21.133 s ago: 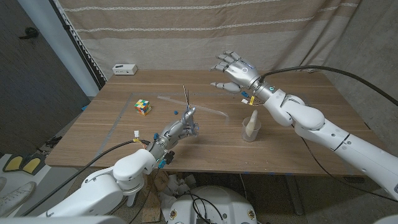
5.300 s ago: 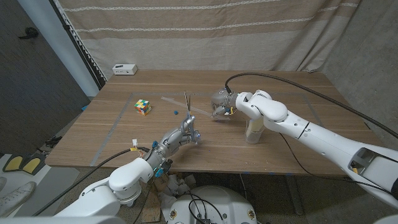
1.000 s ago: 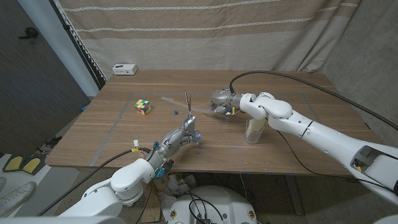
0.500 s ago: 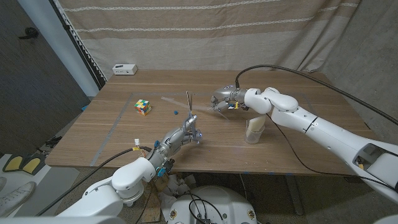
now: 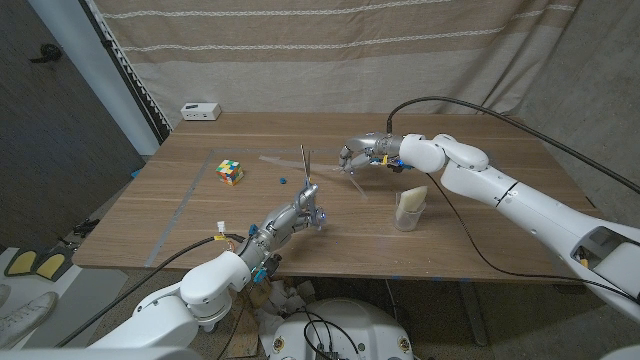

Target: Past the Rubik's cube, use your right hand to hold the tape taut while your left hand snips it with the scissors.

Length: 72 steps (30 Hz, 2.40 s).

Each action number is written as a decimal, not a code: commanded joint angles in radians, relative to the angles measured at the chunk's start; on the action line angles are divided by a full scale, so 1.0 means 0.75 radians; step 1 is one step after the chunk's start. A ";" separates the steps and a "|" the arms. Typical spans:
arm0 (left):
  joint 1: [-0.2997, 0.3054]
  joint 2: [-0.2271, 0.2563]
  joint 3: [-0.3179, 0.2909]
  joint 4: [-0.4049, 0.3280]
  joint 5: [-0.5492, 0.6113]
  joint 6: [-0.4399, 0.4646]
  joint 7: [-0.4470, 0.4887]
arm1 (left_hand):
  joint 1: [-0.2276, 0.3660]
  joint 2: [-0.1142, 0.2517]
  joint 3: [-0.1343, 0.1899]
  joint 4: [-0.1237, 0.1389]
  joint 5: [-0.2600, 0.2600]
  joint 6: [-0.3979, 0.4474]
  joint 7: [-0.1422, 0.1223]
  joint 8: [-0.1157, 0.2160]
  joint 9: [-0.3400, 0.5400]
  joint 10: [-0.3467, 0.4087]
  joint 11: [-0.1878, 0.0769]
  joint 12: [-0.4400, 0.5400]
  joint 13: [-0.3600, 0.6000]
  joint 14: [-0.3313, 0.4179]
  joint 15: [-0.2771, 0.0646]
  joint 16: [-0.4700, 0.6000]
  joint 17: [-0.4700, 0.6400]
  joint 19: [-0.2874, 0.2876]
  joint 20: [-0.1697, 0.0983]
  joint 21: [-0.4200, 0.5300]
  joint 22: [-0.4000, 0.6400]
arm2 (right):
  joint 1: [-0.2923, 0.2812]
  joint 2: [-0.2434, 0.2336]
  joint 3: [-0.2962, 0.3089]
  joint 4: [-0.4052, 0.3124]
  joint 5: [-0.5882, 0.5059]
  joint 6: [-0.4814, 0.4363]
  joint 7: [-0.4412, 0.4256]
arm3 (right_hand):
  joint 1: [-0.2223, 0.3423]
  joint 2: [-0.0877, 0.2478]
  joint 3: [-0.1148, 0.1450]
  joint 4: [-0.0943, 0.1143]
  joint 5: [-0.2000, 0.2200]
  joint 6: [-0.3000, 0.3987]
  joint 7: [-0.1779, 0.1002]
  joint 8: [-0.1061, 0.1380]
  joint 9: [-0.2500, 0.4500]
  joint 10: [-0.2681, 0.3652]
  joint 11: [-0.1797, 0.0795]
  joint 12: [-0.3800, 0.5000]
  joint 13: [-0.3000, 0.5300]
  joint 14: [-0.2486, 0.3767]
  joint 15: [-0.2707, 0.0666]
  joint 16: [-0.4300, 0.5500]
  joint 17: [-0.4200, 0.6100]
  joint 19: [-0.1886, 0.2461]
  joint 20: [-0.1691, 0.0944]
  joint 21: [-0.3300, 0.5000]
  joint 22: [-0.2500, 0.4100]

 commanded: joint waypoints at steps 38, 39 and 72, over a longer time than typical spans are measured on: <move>-0.010 -0.022 0.010 0.103 -0.163 -0.101 -0.184 | 0.003 0.004 0.001 0.006 0.005 -0.011 -0.001 0.006 0.024 0.047 -0.051 0.932 0.181 -0.012 -0.093 0.011 0.007 0.005 0.006 -0.005 0.002 | 0.008 -0.098 0.080 -0.109 0.381 0.007 0.075 | 0.047 -0.010 0.003 0.014 -0.026 0.010 -0.009 -0.021 -0.008 -0.014 0.001 0.018 -0.015 0.065 -0.239 0.050 0.038 0.031 0.015 0.023 0.003; -0.017 -0.025 0.014 0.111 -0.173 -0.107 -0.200 | 0.004 0.004 0.001 0.006 0.005 -0.012 0.000 0.007 0.025 0.043 -0.055 0.932 0.181 -0.012 -0.093 0.011 0.006 0.001 0.009 -0.006 0.002 | 0.007 -0.100 0.082 -0.111 0.383 0.010 0.074 | 0.047 -0.010 0.003 0.015 -0.027 0.011 -0.008 -0.022 -0.008 -0.012 0.001 0.020 -0.014 0.065 -0.239 0.051 0.039 0.032 0.016 0.023 0.003; -0.251 -0.059 0.141 0.251 -0.279 -0.036 -0.439 | -0.002 -0.002 -0.002 0.006 0.004 -0.006 0.009 0.004 0.014 0.038 -0.046 0.934 0.181 -0.023 -0.083 0.021 0.023 -0.031 0.018 -0.008 0.022 | -0.028 -0.126 0.135 -0.146 0.437 0.076 0.047 | 0.054 -0.006 -0.001 0.023 -0.035 0.007 -0.012 -0.032 0.001 -0.025 0.001 0.028 -0.015 0.066 -0.240 0.061 0.054 0.032 0.014 0.025 0.003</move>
